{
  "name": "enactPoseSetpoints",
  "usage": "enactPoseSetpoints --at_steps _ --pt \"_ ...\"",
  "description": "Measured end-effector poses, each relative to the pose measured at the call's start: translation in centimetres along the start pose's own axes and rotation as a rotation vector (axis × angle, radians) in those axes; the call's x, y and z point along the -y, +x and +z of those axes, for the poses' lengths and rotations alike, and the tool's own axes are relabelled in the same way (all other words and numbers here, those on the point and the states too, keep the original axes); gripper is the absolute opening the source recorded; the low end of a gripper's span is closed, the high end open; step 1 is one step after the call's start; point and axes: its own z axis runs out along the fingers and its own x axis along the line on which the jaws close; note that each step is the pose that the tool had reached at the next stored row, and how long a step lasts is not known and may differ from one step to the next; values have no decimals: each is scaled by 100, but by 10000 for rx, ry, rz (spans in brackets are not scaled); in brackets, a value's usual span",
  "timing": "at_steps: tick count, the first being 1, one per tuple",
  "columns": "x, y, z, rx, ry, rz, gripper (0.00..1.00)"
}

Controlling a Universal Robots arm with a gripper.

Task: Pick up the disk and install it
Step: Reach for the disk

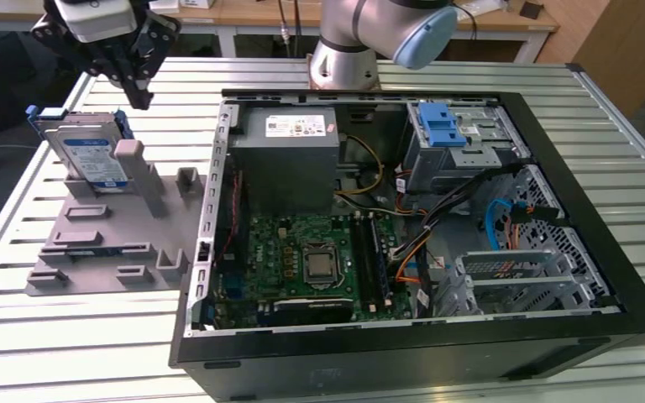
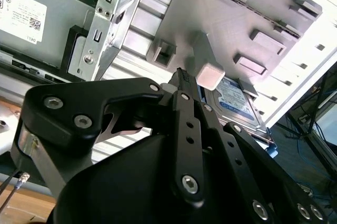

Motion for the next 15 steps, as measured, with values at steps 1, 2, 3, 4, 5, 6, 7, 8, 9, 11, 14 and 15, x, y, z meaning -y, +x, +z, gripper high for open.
enactPoseSetpoints --at_steps 1,2,3,4,5,6,7,8,9,11,14,15 --pt "-1 7 0 -6 0 0 11" --pt "-2 14 1 -18 1 0 11" --pt "-4 21 0 -41 3 2 11" --pt "-5 27 -1 -75 6 3 11" --pt "-6 33 -1 -115 10 5 11" --pt "-7 39 0 -156 11 6 11" --pt "-8 45 0 -199 13 7 11" --pt "-9 51 0 -241 16 10 11" --pt "-9 57 0 -278 18 11 11" --pt "-10 67 0 -322 23 14 11" --pt "-11 73 0 -339 24 14 11" --pt "-12 75 1 -339 23 14 11"
